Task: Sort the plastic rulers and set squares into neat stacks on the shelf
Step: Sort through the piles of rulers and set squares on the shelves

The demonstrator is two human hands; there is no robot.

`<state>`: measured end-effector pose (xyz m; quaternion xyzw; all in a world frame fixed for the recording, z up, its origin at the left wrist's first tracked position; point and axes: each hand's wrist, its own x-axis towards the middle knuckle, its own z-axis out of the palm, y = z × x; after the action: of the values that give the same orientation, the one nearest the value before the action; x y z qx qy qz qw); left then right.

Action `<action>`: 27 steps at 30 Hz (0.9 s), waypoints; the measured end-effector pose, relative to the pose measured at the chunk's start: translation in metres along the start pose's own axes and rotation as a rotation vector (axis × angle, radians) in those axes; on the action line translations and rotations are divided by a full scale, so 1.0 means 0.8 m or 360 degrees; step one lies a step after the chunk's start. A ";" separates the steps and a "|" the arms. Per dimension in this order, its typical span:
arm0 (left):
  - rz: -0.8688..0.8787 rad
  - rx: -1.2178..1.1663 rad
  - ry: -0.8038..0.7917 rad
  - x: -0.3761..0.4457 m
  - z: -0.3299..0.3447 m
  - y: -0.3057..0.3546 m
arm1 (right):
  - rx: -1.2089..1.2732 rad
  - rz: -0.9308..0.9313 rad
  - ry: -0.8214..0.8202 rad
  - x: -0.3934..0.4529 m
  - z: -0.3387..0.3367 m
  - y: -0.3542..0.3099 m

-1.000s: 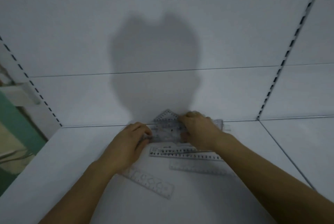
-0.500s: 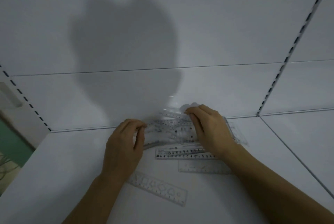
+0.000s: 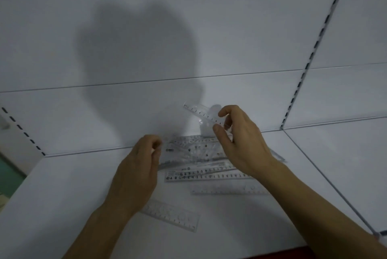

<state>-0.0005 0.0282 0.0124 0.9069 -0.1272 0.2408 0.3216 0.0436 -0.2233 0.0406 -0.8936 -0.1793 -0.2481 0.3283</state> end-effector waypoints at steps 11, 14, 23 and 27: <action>0.0293 -0.0136 -0.0257 0.000 0.127 0.197 | 0.0051 0.0312 0.0150 -0.119 -0.184 0.108; 0.0325 -0.0241 -0.0304 -0.003 0.173 0.268 | -0.0069 0.0407 0.0241 -0.162 -0.251 0.149; 0.0528 -0.0412 -0.0471 -0.015 0.342 0.472 | -0.0413 0.0825 0.0390 -0.323 -0.440 0.281; 0.0658 -0.0476 -0.0575 -0.011 0.404 0.567 | -0.0456 0.0963 0.0487 -0.380 -0.524 0.320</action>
<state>-0.0683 -0.5244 0.0261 0.8326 -0.3979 0.1146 0.3679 -0.2165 -0.7386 0.0197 -0.8956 0.1808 -0.2932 0.2814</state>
